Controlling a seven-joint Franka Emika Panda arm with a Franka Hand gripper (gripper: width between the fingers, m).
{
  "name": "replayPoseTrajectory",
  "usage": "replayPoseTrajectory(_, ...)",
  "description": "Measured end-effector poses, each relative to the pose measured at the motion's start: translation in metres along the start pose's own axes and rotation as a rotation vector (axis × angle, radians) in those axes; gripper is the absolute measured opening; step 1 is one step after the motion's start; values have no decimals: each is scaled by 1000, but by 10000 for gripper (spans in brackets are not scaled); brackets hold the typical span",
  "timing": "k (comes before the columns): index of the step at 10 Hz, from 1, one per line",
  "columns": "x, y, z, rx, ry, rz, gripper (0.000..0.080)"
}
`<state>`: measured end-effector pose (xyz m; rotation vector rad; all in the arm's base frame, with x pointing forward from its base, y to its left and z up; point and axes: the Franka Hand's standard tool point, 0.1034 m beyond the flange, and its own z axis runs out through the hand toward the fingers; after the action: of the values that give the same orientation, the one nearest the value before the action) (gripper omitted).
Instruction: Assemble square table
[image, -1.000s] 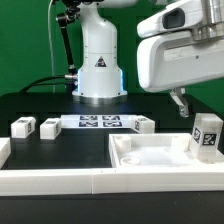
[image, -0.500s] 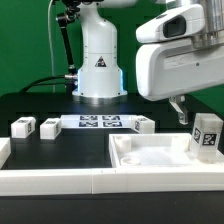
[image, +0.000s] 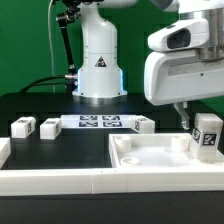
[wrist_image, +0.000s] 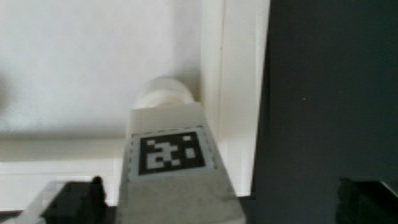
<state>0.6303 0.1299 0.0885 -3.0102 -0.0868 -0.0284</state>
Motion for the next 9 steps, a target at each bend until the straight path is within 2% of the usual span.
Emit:
replayPoseTrajectory(3, 4, 7, -3, -1, 7, -54, 649)
replayPoseTrajectory(5, 6, 16, -5, -2, 12, -88, 390)
replayPoseTrajectory(6, 7, 17, -6, -2, 13, -90, 390)
replayPoseTrajectory(7, 7, 17, -5, -2, 14, -91, 287)
replayPoseTrajectory(9, 7, 17, -5, -2, 14, -79, 287)
